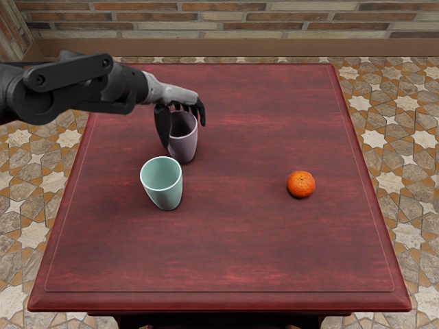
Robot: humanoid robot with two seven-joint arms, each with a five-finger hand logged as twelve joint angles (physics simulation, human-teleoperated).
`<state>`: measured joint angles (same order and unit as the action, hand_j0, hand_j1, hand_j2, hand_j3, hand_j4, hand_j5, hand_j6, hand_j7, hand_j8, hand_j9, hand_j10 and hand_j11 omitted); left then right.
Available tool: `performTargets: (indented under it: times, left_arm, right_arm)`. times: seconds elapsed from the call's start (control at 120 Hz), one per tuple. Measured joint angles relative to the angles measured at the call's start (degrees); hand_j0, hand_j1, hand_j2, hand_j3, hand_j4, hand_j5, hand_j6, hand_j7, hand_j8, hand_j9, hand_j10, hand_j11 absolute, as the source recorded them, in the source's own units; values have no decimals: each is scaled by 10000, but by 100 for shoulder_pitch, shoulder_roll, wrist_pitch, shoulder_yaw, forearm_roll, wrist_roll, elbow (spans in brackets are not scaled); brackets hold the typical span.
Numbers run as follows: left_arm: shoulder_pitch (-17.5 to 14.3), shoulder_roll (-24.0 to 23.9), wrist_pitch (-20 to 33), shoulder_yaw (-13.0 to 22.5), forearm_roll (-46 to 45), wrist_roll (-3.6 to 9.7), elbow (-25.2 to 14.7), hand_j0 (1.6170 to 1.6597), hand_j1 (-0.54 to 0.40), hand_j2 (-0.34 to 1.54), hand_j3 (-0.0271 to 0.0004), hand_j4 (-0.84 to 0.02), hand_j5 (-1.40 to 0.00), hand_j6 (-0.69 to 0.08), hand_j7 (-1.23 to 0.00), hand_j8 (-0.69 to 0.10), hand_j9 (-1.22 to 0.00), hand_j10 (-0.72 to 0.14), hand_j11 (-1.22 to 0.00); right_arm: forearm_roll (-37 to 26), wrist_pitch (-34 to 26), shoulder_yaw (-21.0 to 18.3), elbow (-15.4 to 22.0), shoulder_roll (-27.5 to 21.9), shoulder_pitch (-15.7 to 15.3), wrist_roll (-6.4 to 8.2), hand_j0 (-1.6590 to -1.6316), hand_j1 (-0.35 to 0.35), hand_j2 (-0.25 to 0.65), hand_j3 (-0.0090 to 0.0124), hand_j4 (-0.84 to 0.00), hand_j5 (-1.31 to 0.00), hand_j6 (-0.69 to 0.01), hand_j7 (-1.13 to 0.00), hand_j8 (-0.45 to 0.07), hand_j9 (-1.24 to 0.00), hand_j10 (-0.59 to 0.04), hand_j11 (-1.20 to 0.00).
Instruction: Pick up cup and place in cup with left hand
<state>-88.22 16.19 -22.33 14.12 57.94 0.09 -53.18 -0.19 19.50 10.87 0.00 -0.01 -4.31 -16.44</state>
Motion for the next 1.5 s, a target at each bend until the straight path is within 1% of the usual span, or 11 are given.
performTargets:
  times: [0.133,0.192,0.333,0.367,0.425,0.692,0.9,0.925,0.933,1.067,1.5]
  left_arm:
    - [-171,139,-1,-2,-69,0,-129,16578,-1074,1415,0,-3970,-5279,-3782,-5238,-3616,-5227,-4004,-5227]
    - [-248,206,-2,-1,-94,0,-203,16574,-1076,505,0,-3985,-5314,-3485,-5265,-3382,-5272,-4015,-5274]
    - [-416,391,-1,-1,-207,0,-390,16580,-1191,1419,0,-4062,-5382,-3613,-5337,-3549,-5334,-4097,-5335]
    - [-469,417,-1,0,-241,0,-443,16577,-1171,1187,0,-4090,-5386,-3641,-5339,-3543,-5359,-4111,-5358]
    - [-570,548,0,6,-325,0,-549,16581,-1243,1992,0,-4125,-5388,-3688,-5339,-3642,-5367,-4145,-5368]
    - [-1004,1017,-51,23,-651,0,-1037,16578,-1274,2003,0,-4174,-5609,-3888,-5554,-3638,-5512,-4236,-5510]
    - [-1384,1321,-59,215,-963,0,-1505,16579,-1337,2235,0,-4368,-5725,-3913,-5689,-3630,-5701,-4384,-5699]
    - [-1403,1363,-60,228,-988,0,-1551,16580,-1364,2392,0,-4375,-5739,-3900,-5702,-3605,-5713,-4393,-5712]
    - [-1444,1385,-56,236,-999,0,-1571,16584,-1401,2912,0,-4432,-5671,-3947,-5638,-3751,-5702,-4423,-5700]
    - [-1717,1551,-62,393,-1166,0,-1847,16578,-1361,2524,0,-4436,-5780,-4068,-5763,-3657,-5775,-4446,-5773]
    - [-2108,1894,-67,788,-1429,0,-2465,16580,-1402,3048,0,-4659,-5988,-4090,-6029,-3738,-6020,-4646,-6015]
  right_arm:
    - [0,-1,0,0,0,0,0,-16581,-3479,-12,0,2,8,66,0,51,5,37,4]
    - [0,-1,0,0,0,-2,0,-16581,-3479,-11,0,2,8,67,0,52,5,37,4]
    - [0,-2,0,0,0,0,0,-16581,-3479,-11,0,2,8,67,0,52,5,37,4]
    - [0,-2,0,0,0,0,0,-16581,-3479,-11,0,2,8,66,0,52,5,37,4]
    - [0,-1,0,0,0,0,0,-16581,-3479,-11,0,2,8,67,0,52,5,37,4]
    - [0,-1,0,0,0,0,0,-16581,-3479,-11,0,2,7,66,0,52,5,37,4]
    - [0,-3,0,0,0,0,0,-16581,-3479,-11,0,2,7,66,0,51,5,36,4]
    - [0,-2,0,0,0,0,0,-16581,-3479,-12,0,2,7,66,0,51,5,36,4]
    - [0,-2,0,0,0,0,0,-16581,-3479,-12,0,2,8,66,0,51,5,36,4]
    - [0,-2,0,0,0,0,0,-16581,-3479,-12,0,2,7,66,0,51,5,36,4]
    - [0,-2,0,0,0,0,0,-16581,-3480,-11,0,2,7,66,0,51,5,36,4]
